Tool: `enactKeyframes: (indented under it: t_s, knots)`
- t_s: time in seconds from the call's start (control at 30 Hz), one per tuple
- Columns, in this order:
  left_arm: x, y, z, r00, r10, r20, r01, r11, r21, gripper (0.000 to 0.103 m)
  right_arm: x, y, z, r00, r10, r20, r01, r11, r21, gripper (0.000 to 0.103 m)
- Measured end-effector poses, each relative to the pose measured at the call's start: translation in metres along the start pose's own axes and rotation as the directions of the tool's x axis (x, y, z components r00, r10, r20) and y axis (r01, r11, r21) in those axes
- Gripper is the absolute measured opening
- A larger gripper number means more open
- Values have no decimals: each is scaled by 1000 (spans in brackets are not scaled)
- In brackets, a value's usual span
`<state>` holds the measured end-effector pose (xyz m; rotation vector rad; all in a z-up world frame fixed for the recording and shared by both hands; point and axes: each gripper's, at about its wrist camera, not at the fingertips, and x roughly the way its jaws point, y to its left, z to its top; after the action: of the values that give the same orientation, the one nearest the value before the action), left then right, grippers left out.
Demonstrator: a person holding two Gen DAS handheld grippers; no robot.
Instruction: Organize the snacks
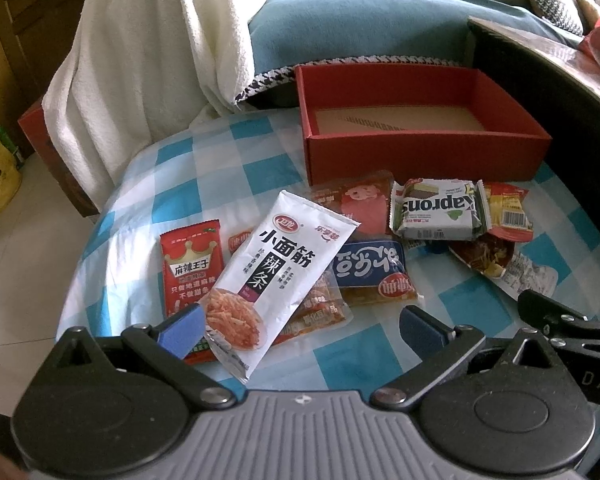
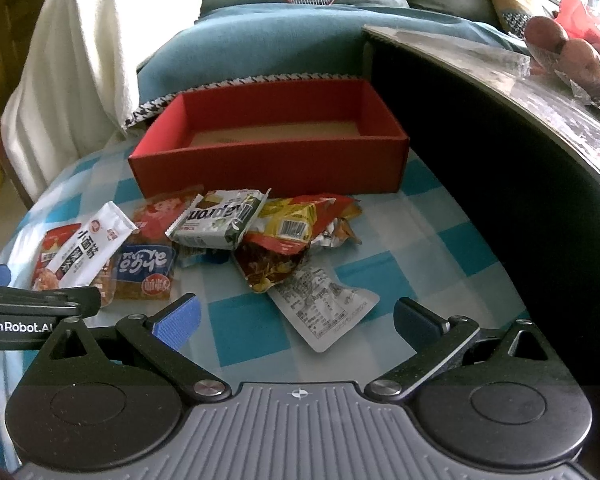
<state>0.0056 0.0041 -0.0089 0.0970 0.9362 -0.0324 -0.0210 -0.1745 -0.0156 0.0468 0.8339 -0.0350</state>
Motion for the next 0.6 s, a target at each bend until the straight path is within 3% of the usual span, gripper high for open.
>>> enactKeyframes:
  t_s: [0.6]
  knots:
    - [3,5,-2,1000,5,-7,-5,1000,-10,99,2,0,1,1000,9,-22,-9,1000,-7,103]
